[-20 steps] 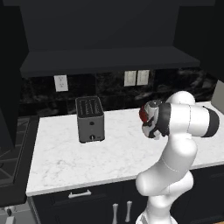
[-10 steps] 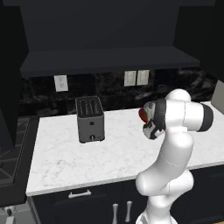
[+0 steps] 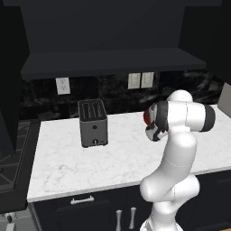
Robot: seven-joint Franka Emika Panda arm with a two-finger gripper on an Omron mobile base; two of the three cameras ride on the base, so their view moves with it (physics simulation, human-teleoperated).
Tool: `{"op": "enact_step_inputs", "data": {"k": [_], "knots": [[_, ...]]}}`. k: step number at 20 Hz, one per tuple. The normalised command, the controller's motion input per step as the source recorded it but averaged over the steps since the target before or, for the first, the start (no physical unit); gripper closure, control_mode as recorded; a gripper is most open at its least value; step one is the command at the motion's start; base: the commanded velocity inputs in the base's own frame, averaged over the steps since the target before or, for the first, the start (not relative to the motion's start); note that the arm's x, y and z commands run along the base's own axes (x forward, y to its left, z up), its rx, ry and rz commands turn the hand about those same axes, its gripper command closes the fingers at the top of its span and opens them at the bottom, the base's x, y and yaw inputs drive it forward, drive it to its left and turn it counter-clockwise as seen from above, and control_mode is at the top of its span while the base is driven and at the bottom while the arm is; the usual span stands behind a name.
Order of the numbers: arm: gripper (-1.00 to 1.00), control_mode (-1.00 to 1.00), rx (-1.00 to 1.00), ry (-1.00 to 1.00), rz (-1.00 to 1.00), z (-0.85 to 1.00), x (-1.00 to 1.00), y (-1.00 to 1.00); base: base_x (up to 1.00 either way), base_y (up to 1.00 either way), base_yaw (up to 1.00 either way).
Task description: Pick up the bowls on the counter and stack them on top of one another in the open cabinet. Place the smaller bowl on top of the larger bowl.
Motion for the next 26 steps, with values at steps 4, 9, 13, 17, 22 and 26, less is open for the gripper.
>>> {"op": "enact_step_inputs", "data": {"k": [4, 9, 13, 17, 22, 26], "knots": [[1.00, -1.00, 0.00, 0.07, 0.00, 0.04, -0.01, -0.02, 0.00, 0.00, 0.00], [1.00, -1.00, 0.00, 0.00, 0.00, 0.62, -0.68, 0.06, 0.00, 0.00, 0.00], [1.00, -1.00, 0.00, 0.00, 0.00, 0.89, -0.99, 0.08, 0.00, 0.00, 0.00], [1.00, -1.00, 0.00, 0.00, 0.00, 0.97, -1.00, 0.10, 0.00, 0.00, 0.00], [1.00, -1.00, 0.00, 0.02, 0.00, 1.00, -1.00, 0.34, 0.00, 0.00, 0.00], [1.00, -1.00, 0.00, 0.13, 0.00, 1.00, -1.00, 0.61, 0.00, 0.00, 0.00]]}}
